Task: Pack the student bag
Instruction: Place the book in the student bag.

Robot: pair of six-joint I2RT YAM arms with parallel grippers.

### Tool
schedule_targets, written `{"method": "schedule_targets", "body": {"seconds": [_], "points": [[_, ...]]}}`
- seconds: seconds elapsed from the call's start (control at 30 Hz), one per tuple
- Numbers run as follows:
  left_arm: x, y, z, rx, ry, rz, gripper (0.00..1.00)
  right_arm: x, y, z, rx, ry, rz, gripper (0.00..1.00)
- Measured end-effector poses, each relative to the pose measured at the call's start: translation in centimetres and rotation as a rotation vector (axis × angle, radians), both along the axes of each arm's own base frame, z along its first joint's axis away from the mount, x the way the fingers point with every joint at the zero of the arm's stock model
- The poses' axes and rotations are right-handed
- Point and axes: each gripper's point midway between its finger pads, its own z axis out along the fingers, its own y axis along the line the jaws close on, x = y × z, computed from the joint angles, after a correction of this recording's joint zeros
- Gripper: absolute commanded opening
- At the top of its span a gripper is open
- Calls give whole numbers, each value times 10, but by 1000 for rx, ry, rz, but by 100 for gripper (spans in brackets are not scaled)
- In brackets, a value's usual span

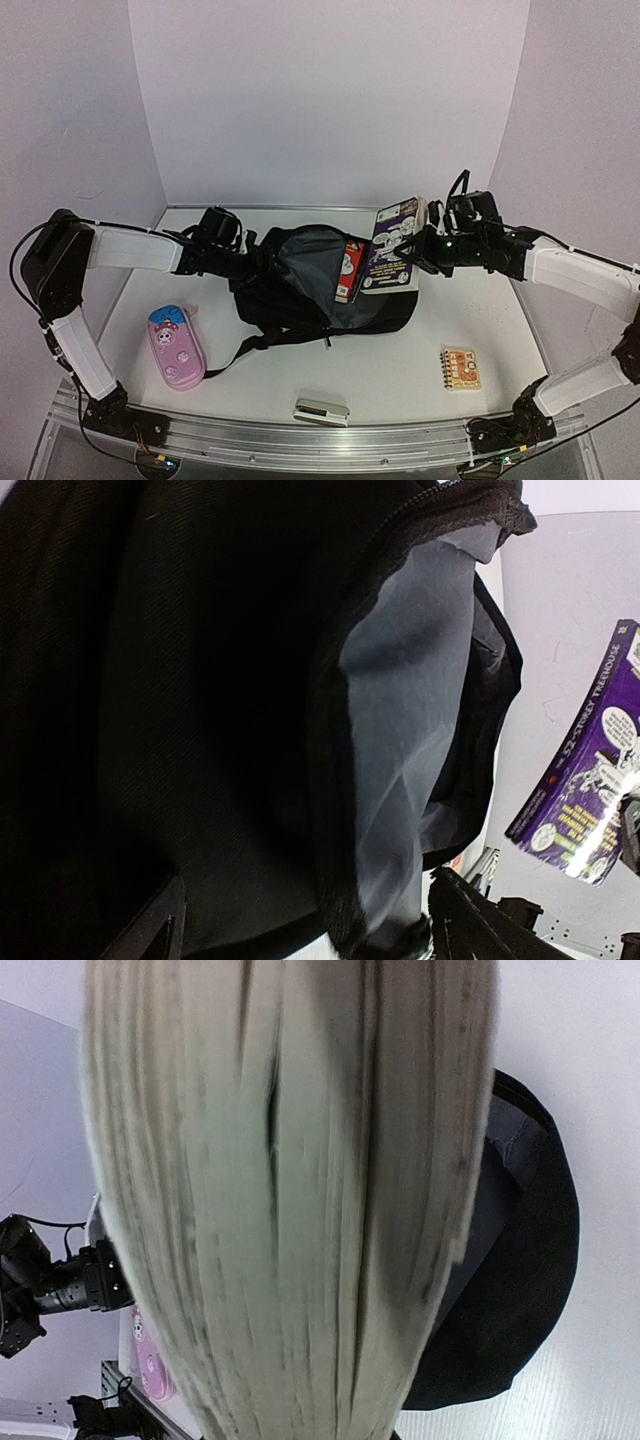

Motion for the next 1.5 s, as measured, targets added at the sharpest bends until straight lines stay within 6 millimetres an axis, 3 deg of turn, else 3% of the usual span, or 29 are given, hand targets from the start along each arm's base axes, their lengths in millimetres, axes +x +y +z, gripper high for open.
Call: {"method": "schedule_targets", "body": {"seconds": [0.13, 0.23, 0.33, 0.43, 0.57, 0.8, 0.93, 1.17, 1.5], "points": [[10, -13, 5, -51, -11, -11, 68, -4, -3, -14, 19, 39, 8, 0], [16, -20, 10, -77, -26, -17, 46, -5, -5, -20, 32, 62, 6, 0], [20, -23, 17, -100, -40, -14, 16, -5, -4, -22, 60, 71, 12, 0], [24, -25, 22, -111, -73, -21, 1, -4, -1, -23, 100, 83, 21, 0], [25, -27, 34, -128, -127, -45, 0, -5, 6, -28, 155, 112, 32, 0], [14, -38, 97, -241, -277, -133, 0, 0, 19, -38, 235, 166, 40, 0], [6, -48, 119, -288, -315, -181, 0, 2, 27, -46, 268, 198, 48, 0], [-2, -54, 123, -309, -313, -220, 0, 9, 35, -62, 286, 240, 55, 0], [-3, -60, 139, -340, -341, -247, 0, 36, 54, -93, 279, 294, 39, 0]]}}
